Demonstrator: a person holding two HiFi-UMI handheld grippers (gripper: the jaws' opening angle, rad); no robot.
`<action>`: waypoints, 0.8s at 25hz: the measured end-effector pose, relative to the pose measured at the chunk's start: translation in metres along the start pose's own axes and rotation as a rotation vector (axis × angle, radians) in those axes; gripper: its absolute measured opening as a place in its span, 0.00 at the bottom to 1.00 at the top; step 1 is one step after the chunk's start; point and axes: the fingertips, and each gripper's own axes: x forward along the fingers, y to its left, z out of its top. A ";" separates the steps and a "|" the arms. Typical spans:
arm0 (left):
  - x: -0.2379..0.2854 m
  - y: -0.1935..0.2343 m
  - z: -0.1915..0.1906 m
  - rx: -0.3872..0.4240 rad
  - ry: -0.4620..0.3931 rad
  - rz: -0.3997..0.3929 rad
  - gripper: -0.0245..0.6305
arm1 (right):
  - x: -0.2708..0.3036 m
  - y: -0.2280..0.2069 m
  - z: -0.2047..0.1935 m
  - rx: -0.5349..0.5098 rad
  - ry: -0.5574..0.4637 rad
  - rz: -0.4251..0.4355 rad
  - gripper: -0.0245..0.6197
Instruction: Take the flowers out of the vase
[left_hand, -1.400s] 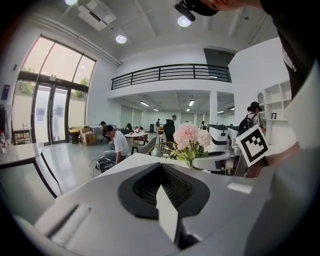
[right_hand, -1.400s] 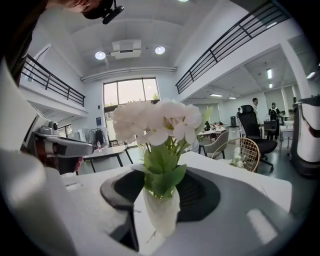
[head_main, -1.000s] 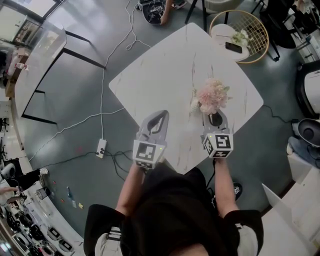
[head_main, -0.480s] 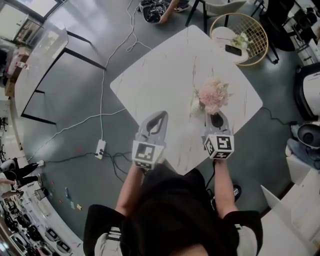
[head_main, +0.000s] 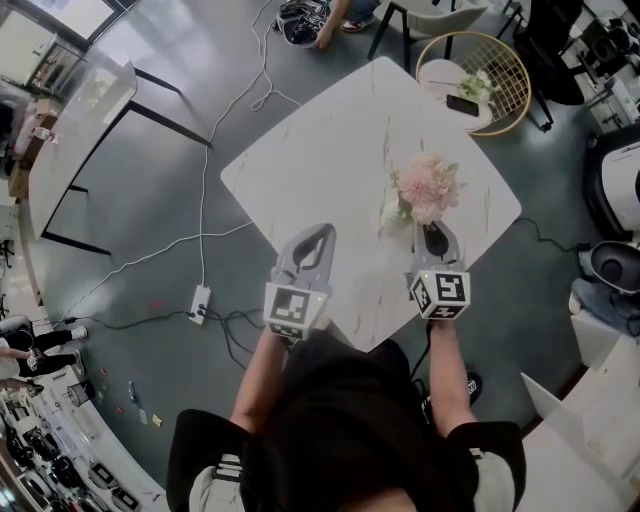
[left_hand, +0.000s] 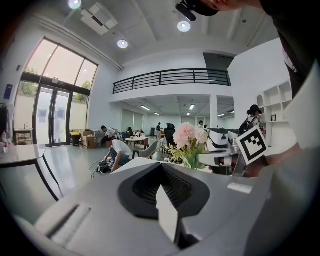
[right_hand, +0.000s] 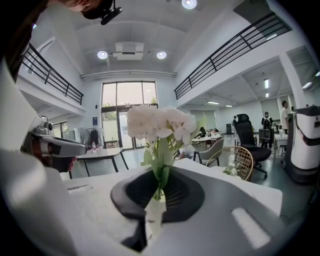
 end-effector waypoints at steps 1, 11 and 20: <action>-0.001 0.000 0.000 0.000 -0.001 0.001 0.05 | 0.000 0.000 0.001 0.000 -0.003 -0.001 0.06; -0.008 0.004 0.003 0.000 -0.004 0.000 0.05 | -0.006 0.004 0.005 0.000 -0.014 -0.010 0.06; -0.007 -0.003 -0.001 0.010 0.008 -0.021 0.05 | -0.012 0.000 0.001 0.016 -0.030 -0.024 0.06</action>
